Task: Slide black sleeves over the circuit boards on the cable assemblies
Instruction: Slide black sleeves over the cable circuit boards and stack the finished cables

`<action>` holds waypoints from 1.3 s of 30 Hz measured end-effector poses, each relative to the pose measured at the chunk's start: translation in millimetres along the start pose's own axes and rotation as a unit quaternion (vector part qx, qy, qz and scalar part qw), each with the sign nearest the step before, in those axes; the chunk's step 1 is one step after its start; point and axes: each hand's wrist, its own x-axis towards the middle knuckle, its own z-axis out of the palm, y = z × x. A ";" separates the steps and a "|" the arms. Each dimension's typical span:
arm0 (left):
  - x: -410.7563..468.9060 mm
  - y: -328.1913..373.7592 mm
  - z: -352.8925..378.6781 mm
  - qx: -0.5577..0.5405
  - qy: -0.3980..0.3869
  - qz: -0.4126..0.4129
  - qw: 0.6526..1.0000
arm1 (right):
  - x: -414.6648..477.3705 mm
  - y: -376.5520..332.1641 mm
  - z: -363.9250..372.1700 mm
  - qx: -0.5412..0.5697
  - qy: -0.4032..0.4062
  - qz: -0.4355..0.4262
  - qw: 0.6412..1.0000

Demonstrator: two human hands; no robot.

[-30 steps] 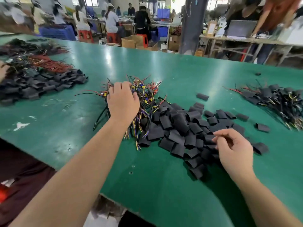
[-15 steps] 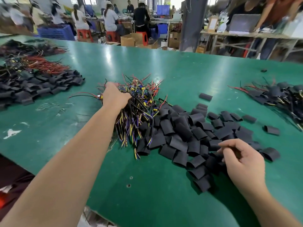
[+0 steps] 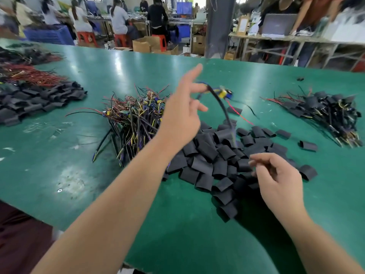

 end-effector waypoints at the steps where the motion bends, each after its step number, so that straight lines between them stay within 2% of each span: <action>1: -7.4 2.5 12.0 -0.009 -0.019 0.017 1.000 | 2.0 -0.1 -0.4 0.042 -0.004 0.014 0.999; 3: -21.9 5.6 35.6 -0.031 -0.054 0.032 0.998 | 7.4 -2.0 -1.0 0.212 -0.022 0.087 0.973; 5: -36.0 7.7 54.5 -0.043 -0.097 0.032 0.994 | 12.9 -3.1 -3.6 0.402 -0.067 0.160 0.899; 7: -49.7 5.7 67.1 -0.028 -0.133 0.061 0.989 | 17.6 -2.8 -11.2 0.502 -0.110 0.193 0.836; 9: -59.1 1.9 72.2 0.004 -0.155 0.096 0.983 | 20.0 -1.4 -16.7 0.532 -0.126 0.197 0.814; 13: -69.1 1.2 69.1 0.030 -0.200 0.093 0.975 | 19.4 0.7 -11.5 0.462 -0.068 0.196 0.862; 16: -76.7 5.0 68.7 0.031 -0.209 0.050 0.976 | 16.2 0.5 -6.3 0.430 -0.054 0.165 0.886; 22: -81.6 12.2 82.5 0.062 -0.119 -0.126 0.983 | 7.6 -2.9 -0.3 0.423 -0.119 0.104 0.892; 25: -79.4 7.9 82.5 0.004 -0.088 -0.176 0.981 | 6.1 -1.1 0.9 0.381 -0.123 0.098 0.911; 29: -73.3 7.0 79.9 -0.110 -0.028 -0.226 0.967 | 7.8 0.0 1.2 0.359 -0.074 0.100 0.925; 31: -69.6 9.0 77.3 -0.195 0.005 -0.235 0.952 | 10.3 1.0 -0.5 0.375 -0.037 0.107 0.920; 34: -64.7 8.5 69.6 -0.275 0.025 -0.244 0.930 | 15.6 2.9 -7.7 0.432 0.002 0.150 0.889; 39: -60.4 4.6 61.6 -0.289 0.019 -0.254 0.923 | 27.4 10.3 -31.7 0.489 0.044 0.181 0.852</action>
